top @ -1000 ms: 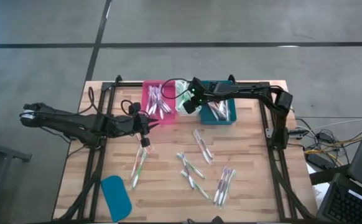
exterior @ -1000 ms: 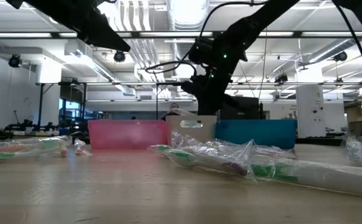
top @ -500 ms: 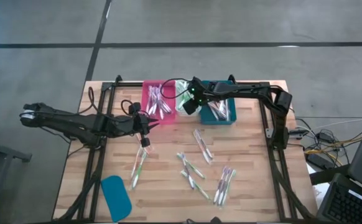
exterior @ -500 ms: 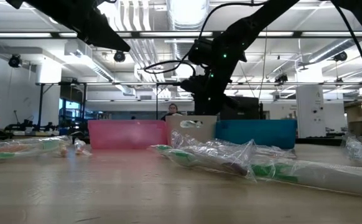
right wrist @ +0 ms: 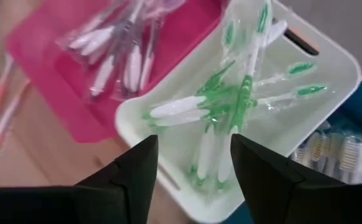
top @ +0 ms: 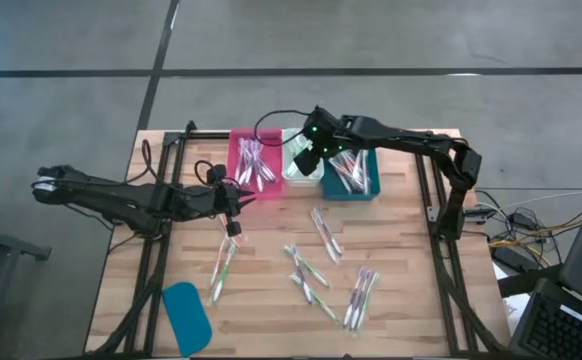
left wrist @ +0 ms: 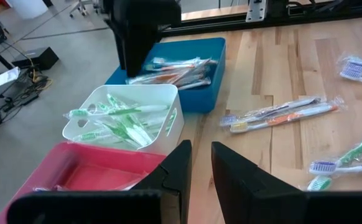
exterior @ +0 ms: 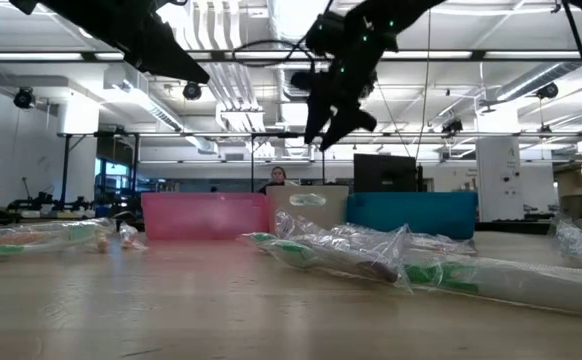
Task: Pick & Place Toothbrushes
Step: Put the orange toothbrush into the blue bin
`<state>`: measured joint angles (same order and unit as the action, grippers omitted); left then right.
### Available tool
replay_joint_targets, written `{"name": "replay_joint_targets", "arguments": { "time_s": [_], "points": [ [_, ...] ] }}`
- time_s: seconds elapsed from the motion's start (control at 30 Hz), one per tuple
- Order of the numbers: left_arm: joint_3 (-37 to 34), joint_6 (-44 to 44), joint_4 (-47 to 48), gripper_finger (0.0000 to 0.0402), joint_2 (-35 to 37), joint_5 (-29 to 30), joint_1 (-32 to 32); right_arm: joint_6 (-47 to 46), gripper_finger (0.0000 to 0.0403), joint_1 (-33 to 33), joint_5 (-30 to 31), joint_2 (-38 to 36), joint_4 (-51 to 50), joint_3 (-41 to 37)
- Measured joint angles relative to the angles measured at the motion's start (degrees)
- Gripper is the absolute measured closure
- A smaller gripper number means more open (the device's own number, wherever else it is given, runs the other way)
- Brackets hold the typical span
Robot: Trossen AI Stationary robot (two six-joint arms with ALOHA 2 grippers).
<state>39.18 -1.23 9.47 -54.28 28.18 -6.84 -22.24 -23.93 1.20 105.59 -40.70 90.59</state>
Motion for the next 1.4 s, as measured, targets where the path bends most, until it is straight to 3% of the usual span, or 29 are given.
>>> {"name": "replay_joint_targets", "arguments": {
  "time_s": [0.3, 0.47, 0.67, 1.17, 1.27, 1.4],
  "points": [
    [-0.04, -0.02, 0.02, 0.0335, 0.0, -0.01, -0.01, 1.21, 0.0245, 3.96, 2.72, -4.24, -10.15, 4.71],
    [-0.07, -0.04, 0.02, 0.0335, 0.0, 0.0, -0.01, 1.44, 0.028, 8.39, 7.79, -7.74, -13.69, 3.61],
    [-0.09, -0.04, 0.03, 0.0335, 0.0, -0.01, -0.01, -0.79, 0.0321, 15.76, 9.44, -10.99, -17.42, 1.86],
    [-0.11, -0.04, 0.2, 0.0335, 0.0, -0.01, 0.0, -8.57, 0.0388, 34.48, 10.99, -11.92, -21.39, 1.56],
    [-0.11, -0.04, 0.2, 0.0335, 0.0, -0.02, 0.0, -13.54, 0.0393, 38.13, 11.12, -11.92, -24.18, 1.51],
    [-0.11, -0.04, 0.2, 0.0335, 0.0, -0.02, -0.01, -19.94, 0.039, 43.47, 16.09, -11.92, -28.53, 1.26]
  ]
}}
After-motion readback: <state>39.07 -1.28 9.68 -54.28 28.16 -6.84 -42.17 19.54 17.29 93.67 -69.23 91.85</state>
